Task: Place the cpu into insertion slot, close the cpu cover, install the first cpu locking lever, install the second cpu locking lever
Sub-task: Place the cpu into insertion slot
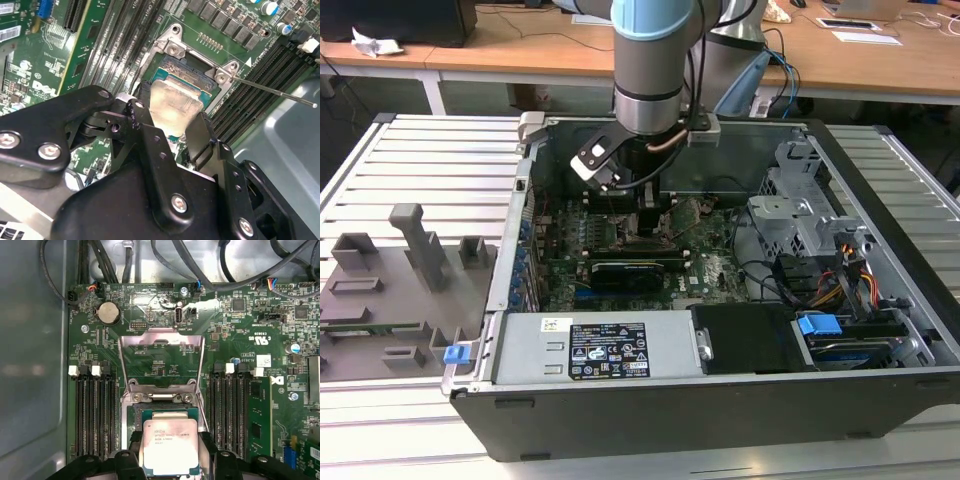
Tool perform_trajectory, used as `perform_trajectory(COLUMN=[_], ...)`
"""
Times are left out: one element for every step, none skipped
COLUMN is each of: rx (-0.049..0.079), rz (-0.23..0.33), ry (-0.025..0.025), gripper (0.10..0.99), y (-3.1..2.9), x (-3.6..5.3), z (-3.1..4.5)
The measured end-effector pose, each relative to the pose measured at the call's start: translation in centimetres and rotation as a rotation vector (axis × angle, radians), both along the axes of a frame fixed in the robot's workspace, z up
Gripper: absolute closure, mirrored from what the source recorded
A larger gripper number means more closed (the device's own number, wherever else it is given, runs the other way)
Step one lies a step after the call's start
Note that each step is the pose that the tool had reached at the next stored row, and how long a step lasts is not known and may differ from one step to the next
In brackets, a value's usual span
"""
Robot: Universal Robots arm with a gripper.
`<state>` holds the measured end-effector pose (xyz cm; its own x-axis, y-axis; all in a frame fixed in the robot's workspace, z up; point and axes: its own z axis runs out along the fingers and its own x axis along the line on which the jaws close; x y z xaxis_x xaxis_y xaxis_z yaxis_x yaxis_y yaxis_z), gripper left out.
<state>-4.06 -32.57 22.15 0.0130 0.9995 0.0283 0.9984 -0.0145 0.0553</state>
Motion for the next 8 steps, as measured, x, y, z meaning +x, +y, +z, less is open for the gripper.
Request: perform_trajectory(rx=[0.000, 0.000, 0.000, 0.000, 0.000, 0.000, 0.000, 0.000], rz=[-0.008, -0.012, -0.014, -0.014, -0.014, -0.014, -0.015, -0.015], ry=[0.0001, -0.0001, 0.0000, 0.0000, 0.0000, 0.0000, 0.0000, 0.0001], gripper=[0.561, 0.561, 0.561, 0.561, 0.561, 0.561, 0.561, 0.561], y=[0.15, 0.18, 0.19, 0.19, 0.19, 0.19, 0.20, 0.22], x=[-0.01, -0.02, -0.04, -0.05, -0.07, -0.08, -0.11, -0.12], z=[-0.10, -0.16, -0.23, -0.32, -0.43, -0.55, -0.64, -0.82])
